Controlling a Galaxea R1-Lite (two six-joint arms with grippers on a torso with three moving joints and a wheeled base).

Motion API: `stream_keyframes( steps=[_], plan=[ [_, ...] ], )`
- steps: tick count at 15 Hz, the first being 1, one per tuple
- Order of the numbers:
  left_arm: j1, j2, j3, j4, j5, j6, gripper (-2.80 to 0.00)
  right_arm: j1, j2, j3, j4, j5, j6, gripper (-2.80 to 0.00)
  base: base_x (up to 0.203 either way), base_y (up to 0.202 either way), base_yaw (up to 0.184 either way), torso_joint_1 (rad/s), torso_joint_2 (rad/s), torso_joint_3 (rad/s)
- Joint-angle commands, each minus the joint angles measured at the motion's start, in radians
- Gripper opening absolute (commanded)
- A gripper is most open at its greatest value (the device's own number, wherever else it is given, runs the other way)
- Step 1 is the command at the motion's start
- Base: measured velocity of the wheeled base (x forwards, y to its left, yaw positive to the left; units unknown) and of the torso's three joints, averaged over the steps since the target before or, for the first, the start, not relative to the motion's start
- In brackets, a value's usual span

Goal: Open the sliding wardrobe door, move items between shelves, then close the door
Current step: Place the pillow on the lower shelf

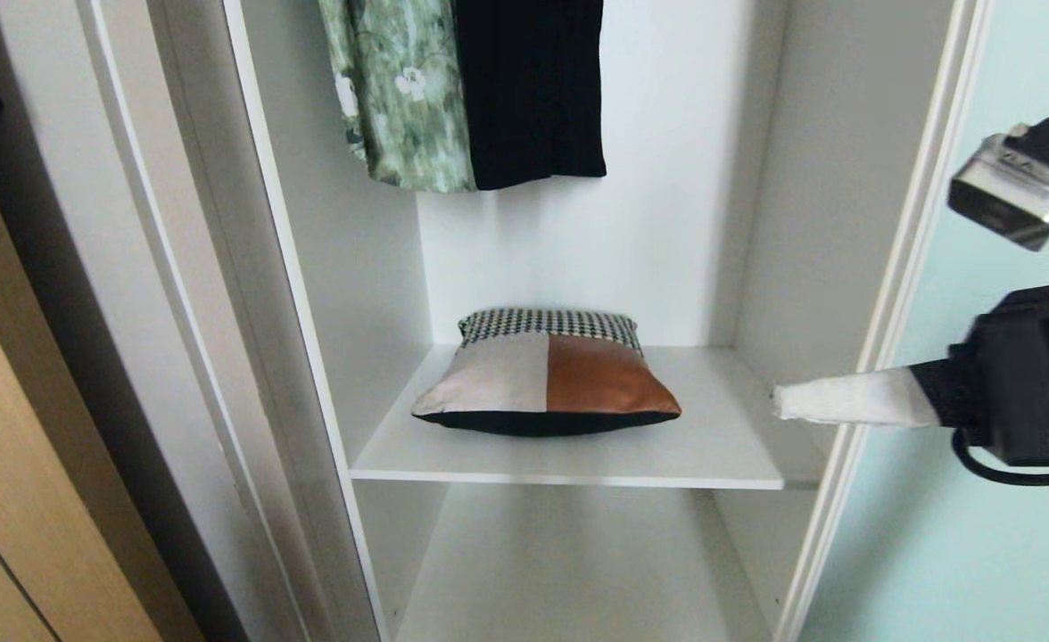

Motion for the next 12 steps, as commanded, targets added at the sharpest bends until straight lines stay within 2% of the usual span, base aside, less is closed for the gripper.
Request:
stream_keyframes(
  steps=[1, 4, 8, 12],
  plan=[
    [0.000, 0.001, 0.000, 0.000, 0.000, 0.000, -2.80, 0.038, 0.118, -0.001, -0.025, -0.024, 0.044, -2.80, 0.000, 0.000, 0.000, 0.000, 0.00, 0.000],
    [0.000, 0.001, 0.000, 0.000, 0.000, 0.002, -2.80, 0.040, 0.226, 0.008, -0.091, -0.035, 0.102, -2.80, 0.000, 0.000, 0.000, 0.000, 0.00, 0.000],
    [0.000, 0.001, 0.000, 0.000, 0.002, 0.000, -2.80, 0.019, 0.369, 0.008, -0.140, -0.044, 0.123, -2.80, 0.000, 0.000, 0.000, 0.000, 0.00, 0.000],
    [0.000, 0.001, 0.000, 0.000, 0.000, -0.001, -2.80, 0.001, 0.494, 0.001, -0.232, -0.102, 0.142, -2.80, 0.000, 0.000, 0.000, 0.000, 0.00, 0.000]
  ],
)
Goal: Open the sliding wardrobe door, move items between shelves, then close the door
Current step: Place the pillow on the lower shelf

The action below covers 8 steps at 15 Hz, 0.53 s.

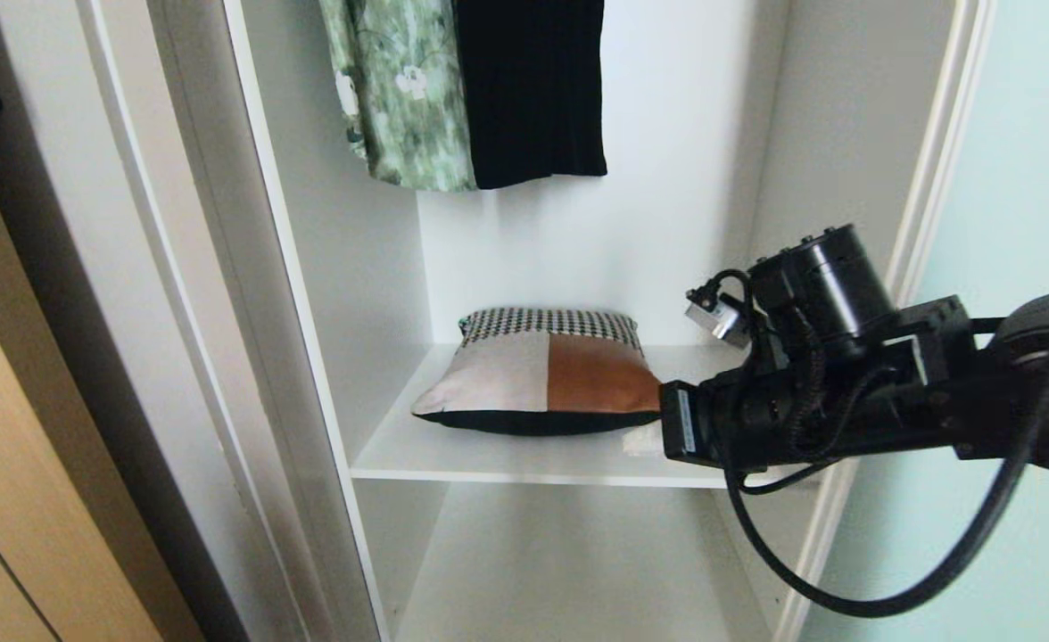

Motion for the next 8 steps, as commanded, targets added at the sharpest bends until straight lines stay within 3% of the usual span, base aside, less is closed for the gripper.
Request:
stream_keyframes(
  steps=[1, 8],
  plan=[
    [0.000, 0.001, 0.000, 0.000, 0.001, 0.001, -2.80, -0.025, 0.098, -0.013, -0.010, -0.002, 0.009, -2.80, 0.000, 0.000, 0.000, 0.000, 0.00, 0.000],
    [0.002, 0.003, -0.002, 0.005, 0.017, 0.016, -2.80, -0.161, 0.239, -0.048, -0.086, 0.001, 0.051, -2.80, 0.000, 0.000, 0.000, 0.000, 0.00, 0.000]
  ],
)
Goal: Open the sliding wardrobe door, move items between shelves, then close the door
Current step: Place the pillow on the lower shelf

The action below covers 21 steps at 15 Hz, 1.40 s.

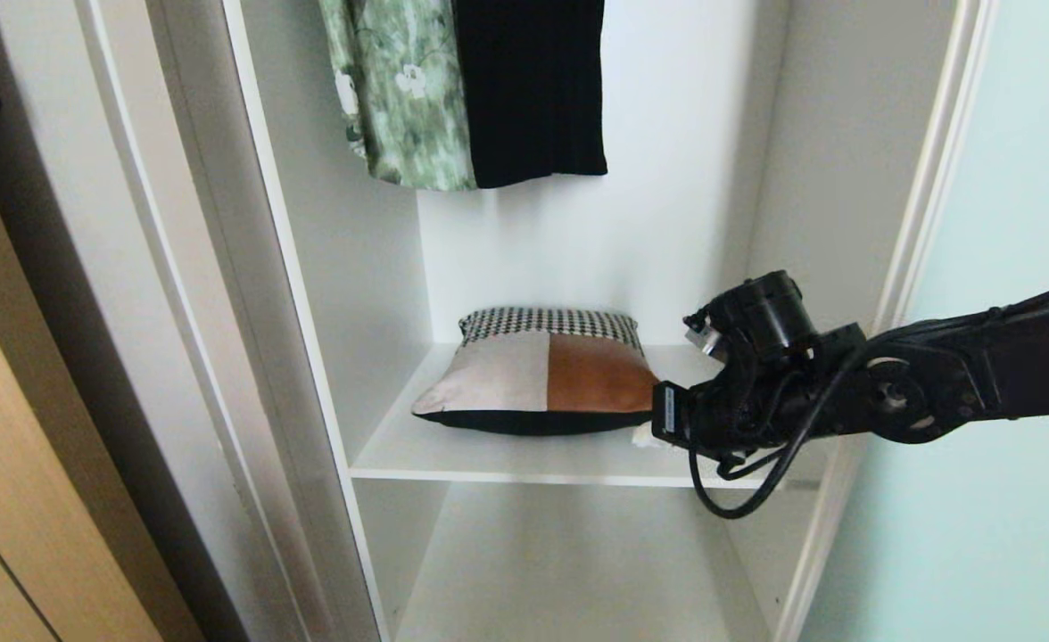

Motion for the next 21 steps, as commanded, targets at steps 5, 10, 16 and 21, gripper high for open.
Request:
stream_keyframes(
  steps=[5, 10, 16, 21],
  plan=[
    [0.001, 0.069, -0.141, 0.003, 0.031, -0.006, -2.80, -0.081, 0.055, -0.023, -0.002, -0.004, -0.006, -2.80, 0.000, 0.000, 0.000, 0.000, 0.00, 0.000],
    [0.000, 0.448, -0.478, 0.007, 0.061, -0.106, -2.80, -0.120, 0.085, -0.064, 0.001, -0.013, -0.009, 0.00, 0.000, 0.000, 0.000, 0.000, 0.00, 0.000],
    [-0.004, 0.946, -0.753, 0.006, -0.128, -0.288, -2.80, -0.126, 0.120, -0.083, -0.002, -0.017, -0.010, 0.00, 0.000, 0.000, 0.000, 0.000, 0.00, 0.000],
    [-0.006, 1.323, -0.869, -0.004, -0.342, -0.421, -2.80, -0.134, 0.165, -0.110, -0.004, -0.014, -0.016, 0.00, 0.000, 0.000, 0.000, 0.000, 0.00, 0.000]
  ],
)
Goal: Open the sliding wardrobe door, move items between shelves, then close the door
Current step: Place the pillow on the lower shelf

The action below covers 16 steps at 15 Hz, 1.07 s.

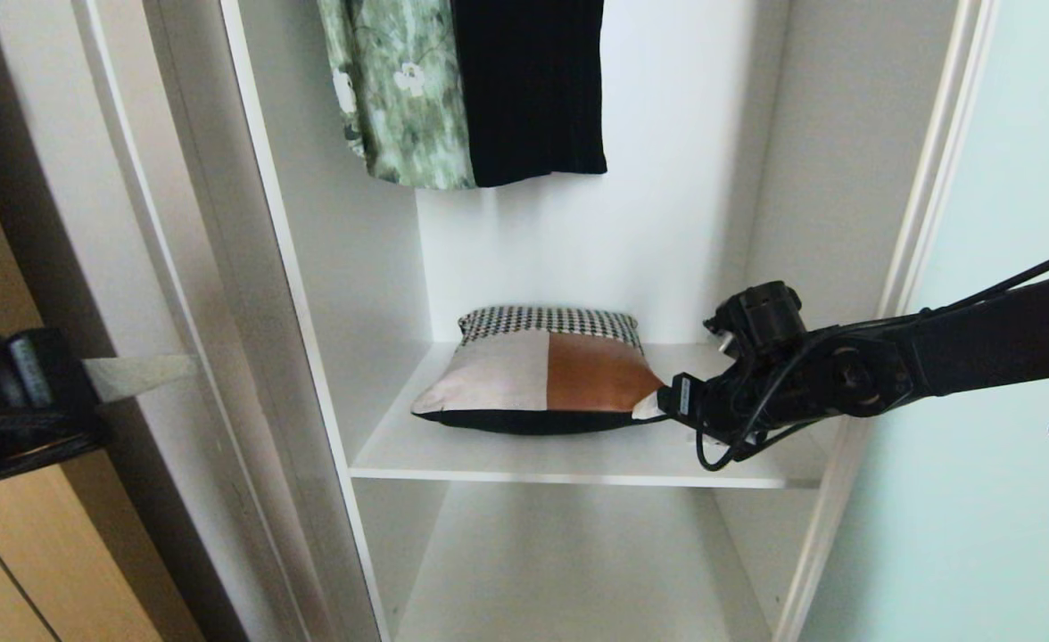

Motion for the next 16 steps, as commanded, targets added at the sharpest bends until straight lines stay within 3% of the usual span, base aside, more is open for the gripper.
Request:
stream_keyframes(
  steps=[1, 7, 14, 15, 16],
  plan=[
    [-0.003, 0.256, -0.042, -0.010, -0.044, -0.018, -2.80, 0.001, 0.025, -0.016, -0.001, 0.006, 0.002, 0.00, 0.000, 0.000, 0.000, 0.000, 0.00, 0.000],
    [-0.030, 0.587, -0.143, -0.145, -0.139, -0.029, -2.80, -0.004, 0.084, -0.075, -0.001, 0.023, 0.006, 0.00, 0.000, 0.000, 0.000, 0.000, 0.00, 0.000],
    [-0.097, 0.830, -0.271, -0.223, -0.082, -0.012, -2.80, -0.019, 0.128, -0.121, -0.006, 0.027, 0.006, 0.00, 0.000, 0.000, 0.000, 0.000, 0.00, 0.000],
    [-0.100, 0.850, -0.281, -0.226, -0.076, -0.011, 0.00, -0.019, 0.128, -0.122, -0.006, 0.027, 0.006, 0.00, 0.000, 0.000, 0.000, 0.000, 0.00, 0.000],
    [-0.101, 0.870, -0.288, -0.228, -0.074, -0.011, 0.00, -0.019, 0.127, -0.120, -0.006, 0.028, 0.006, 0.00, 0.000, 0.000, 0.000, 0.000, 0.00, 0.000]
  ],
)
